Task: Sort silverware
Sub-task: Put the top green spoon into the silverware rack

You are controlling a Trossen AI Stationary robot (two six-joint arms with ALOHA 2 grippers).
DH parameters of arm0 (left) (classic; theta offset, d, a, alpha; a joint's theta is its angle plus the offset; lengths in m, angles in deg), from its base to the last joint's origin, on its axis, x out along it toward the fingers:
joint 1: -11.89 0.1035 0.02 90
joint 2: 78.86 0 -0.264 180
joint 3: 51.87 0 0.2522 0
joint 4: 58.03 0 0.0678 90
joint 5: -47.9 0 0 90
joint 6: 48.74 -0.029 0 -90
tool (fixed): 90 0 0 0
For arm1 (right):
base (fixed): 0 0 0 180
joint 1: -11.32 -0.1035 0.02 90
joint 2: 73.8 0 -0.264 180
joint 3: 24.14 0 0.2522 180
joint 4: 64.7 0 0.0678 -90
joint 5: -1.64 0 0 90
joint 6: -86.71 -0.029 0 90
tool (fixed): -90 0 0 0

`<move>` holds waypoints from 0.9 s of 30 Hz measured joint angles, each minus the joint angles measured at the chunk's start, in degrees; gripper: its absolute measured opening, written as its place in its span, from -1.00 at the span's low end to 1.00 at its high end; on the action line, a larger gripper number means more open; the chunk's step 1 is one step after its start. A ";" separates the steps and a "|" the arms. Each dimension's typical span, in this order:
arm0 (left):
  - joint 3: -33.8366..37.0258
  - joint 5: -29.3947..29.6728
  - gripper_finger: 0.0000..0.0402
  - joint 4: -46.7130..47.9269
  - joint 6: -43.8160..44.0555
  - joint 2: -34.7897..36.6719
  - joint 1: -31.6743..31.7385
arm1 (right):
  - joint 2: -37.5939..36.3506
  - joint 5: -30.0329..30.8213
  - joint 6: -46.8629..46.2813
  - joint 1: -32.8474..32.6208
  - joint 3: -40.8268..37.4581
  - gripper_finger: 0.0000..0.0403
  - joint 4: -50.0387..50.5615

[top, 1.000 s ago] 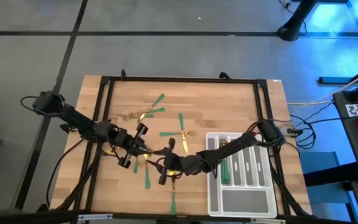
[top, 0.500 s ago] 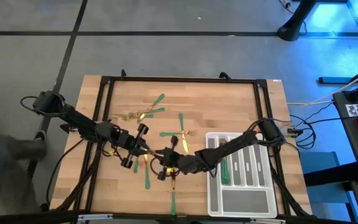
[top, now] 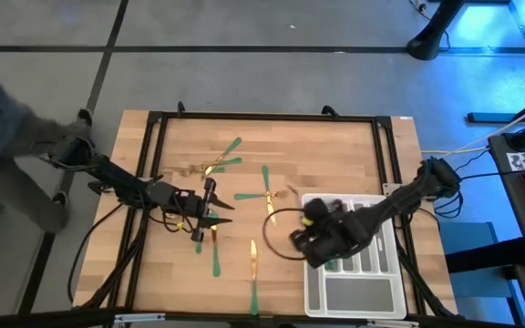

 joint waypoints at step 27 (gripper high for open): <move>-0.02 0.01 -0.26 0.14 0.15 0.00 0.28 | -19.09 -41.47 -40.42 -6.52 -44.76 -0.97 -43.13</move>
